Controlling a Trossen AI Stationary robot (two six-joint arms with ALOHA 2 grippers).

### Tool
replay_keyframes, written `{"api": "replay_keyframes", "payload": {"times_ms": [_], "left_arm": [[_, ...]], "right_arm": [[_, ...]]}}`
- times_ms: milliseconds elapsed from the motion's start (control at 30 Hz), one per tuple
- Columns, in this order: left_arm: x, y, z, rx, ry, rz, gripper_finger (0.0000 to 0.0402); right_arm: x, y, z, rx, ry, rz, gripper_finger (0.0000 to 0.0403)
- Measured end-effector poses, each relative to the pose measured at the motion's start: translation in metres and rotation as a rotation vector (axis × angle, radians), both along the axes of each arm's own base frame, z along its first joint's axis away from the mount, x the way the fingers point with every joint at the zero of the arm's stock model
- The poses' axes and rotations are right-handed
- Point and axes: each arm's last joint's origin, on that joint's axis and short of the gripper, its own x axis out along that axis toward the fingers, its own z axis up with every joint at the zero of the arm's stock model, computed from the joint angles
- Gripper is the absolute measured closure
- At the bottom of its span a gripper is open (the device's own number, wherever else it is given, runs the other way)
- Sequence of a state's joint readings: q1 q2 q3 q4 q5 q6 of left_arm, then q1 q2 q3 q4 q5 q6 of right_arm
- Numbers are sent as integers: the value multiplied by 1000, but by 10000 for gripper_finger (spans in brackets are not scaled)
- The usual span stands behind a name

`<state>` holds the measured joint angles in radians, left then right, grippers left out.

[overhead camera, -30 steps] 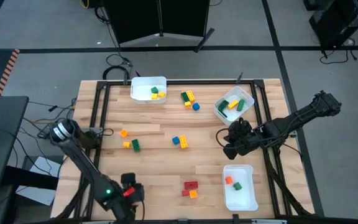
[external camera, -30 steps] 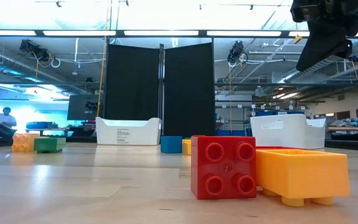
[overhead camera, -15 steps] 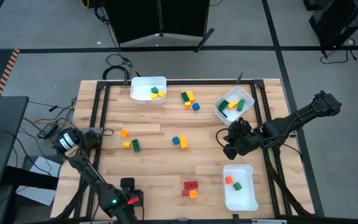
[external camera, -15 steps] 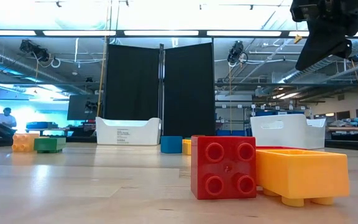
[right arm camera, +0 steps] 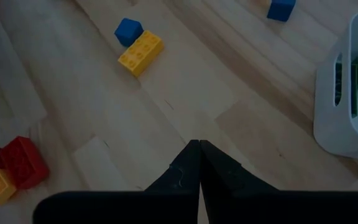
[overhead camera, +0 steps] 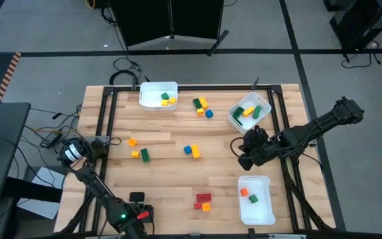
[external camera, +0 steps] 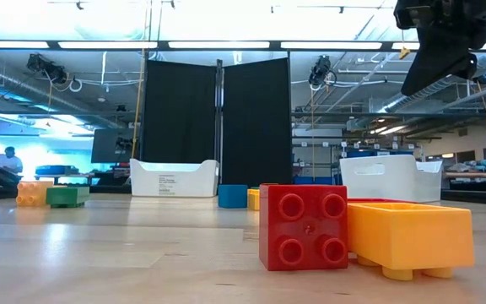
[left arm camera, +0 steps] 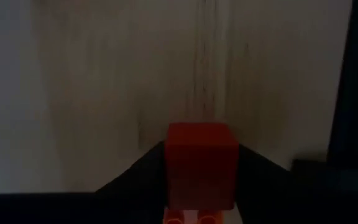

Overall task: Sort blocks by size
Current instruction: Put the red square block into the top left white bin

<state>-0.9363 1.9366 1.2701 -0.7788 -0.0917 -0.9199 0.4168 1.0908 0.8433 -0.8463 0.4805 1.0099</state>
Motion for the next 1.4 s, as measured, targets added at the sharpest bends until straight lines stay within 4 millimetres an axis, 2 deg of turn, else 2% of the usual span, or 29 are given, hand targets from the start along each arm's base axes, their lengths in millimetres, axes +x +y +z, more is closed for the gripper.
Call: {"api": "replay_keyframes", "payload": {"times_ms": [67,367,600,800,933,1067,1200,1400], "left_arm": [[0,-1,0,-8,-6,2,265],[2,-3,6,-34,5,56,265],[14,-9,45,-40,1,69,265],[30,6,93,76,-13,130,265],[49,31,122,183,-67,211,265],[74,66,142,252,-94,321,265],[99,109,148,289,-60,399,265],[132,173,148,316,-32,309,264]], "right_arm": [[0,0,0,-5,2,7,383],[0,0,0,-13,6,18,389],[0,0,0,-28,13,40,376],[0,0,0,-37,15,57,388],[1,0,0,-35,12,57,390],[1,1,0,-27,10,61,381],[3,3,2,-16,-17,70,377],[5,6,3,-5,-49,81,389]]}}
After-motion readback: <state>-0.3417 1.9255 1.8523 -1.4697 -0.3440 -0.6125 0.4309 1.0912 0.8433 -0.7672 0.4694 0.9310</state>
